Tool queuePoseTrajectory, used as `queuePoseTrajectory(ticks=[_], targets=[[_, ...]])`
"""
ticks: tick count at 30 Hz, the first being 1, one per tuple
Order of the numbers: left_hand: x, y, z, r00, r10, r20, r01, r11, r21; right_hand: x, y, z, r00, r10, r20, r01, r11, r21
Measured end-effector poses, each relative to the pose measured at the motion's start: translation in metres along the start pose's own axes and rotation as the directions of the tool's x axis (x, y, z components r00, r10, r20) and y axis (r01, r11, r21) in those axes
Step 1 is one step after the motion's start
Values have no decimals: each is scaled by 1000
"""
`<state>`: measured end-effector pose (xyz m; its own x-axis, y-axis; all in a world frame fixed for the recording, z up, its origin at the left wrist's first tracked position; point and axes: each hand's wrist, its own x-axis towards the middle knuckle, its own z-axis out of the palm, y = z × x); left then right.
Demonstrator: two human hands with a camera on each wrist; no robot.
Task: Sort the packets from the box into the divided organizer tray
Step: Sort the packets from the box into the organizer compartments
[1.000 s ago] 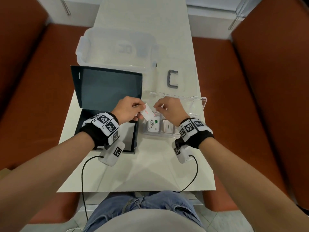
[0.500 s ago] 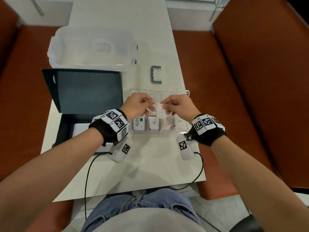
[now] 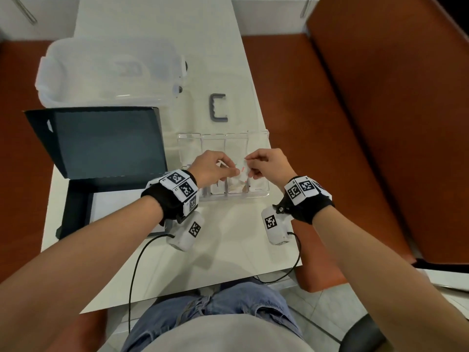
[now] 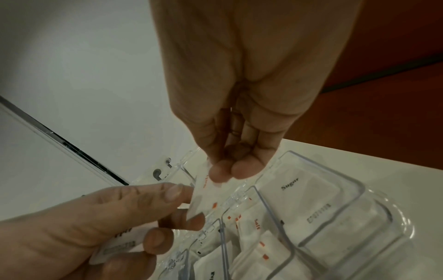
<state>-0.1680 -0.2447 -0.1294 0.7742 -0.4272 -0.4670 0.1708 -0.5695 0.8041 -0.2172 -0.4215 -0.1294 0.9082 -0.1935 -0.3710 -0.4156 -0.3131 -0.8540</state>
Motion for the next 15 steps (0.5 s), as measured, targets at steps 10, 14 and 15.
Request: queuePoseTrajectory(ticks=[10,14,15], targets=[[3,14,-1,992,119,42,-125,967,220,-2,-14,-10,982,-172,77,187,941,-283],[2,11,1,982,92,167,-161,871,464,-7,-12,-4,976,-159,151,207,896,-392],[1,10,3,978,77,192,-164,851,499,-9,-11,-2,976,-150,160,204,890,-409]])
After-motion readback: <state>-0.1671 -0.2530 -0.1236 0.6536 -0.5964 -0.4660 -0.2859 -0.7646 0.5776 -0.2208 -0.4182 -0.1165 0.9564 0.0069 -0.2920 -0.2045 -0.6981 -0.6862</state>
